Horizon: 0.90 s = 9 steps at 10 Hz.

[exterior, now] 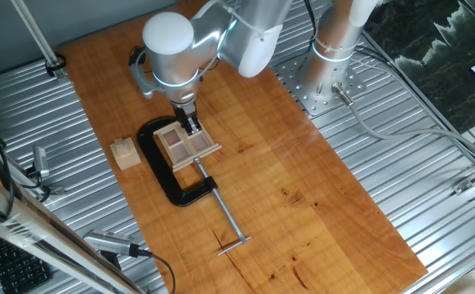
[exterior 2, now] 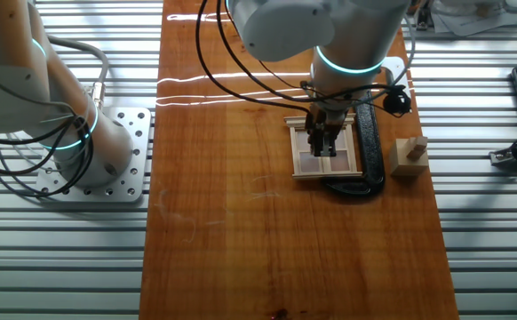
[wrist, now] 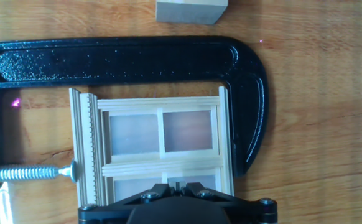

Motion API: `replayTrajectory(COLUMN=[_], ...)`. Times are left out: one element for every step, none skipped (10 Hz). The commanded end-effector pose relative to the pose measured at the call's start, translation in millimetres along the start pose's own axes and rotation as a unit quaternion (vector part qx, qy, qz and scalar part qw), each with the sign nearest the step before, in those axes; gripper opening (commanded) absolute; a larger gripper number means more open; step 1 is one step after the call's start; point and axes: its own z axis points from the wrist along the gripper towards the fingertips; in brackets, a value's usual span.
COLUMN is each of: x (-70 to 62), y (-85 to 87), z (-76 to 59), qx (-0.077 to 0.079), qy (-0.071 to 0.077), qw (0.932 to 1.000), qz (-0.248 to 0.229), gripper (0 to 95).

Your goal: Open a sliding window

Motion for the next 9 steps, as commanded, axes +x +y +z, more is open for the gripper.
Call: replayTrajectory(x=[0.9, 0.9, 0.9, 0.9, 0.9, 0.9, 0.9, 1.0, 1.1], y=[-0.2, -0.2, -0.2, -0.2, -0.2, -0.2, -0.2, -0.2, -0.2], z=[-0.6, -0.6, -0.6, -0.6, -0.6, -0.7, -0.7, -0.7, -0.7], qx=[0.005, 0.007, 0.007, 0.008, 0.008, 0.009, 0.008, 0.008, 0.008], qy=[0.0, 0.0, 0.0, 0.0, 0.0, 0.0, 0.001, 0.002, 0.001], qw=[1.0, 1.0, 1.0, 0.9999, 0.9999, 0.9999, 0.9999, 0.9999, 0.9999], qz=[-0.003, -0.004, -0.004, -0.009, -0.009, -0.01, -0.01, -0.008, -0.007], gripper=[0.0, 0.0, 0.0, 0.0, 0.0, 0.0, 0.0, 0.0, 0.0])
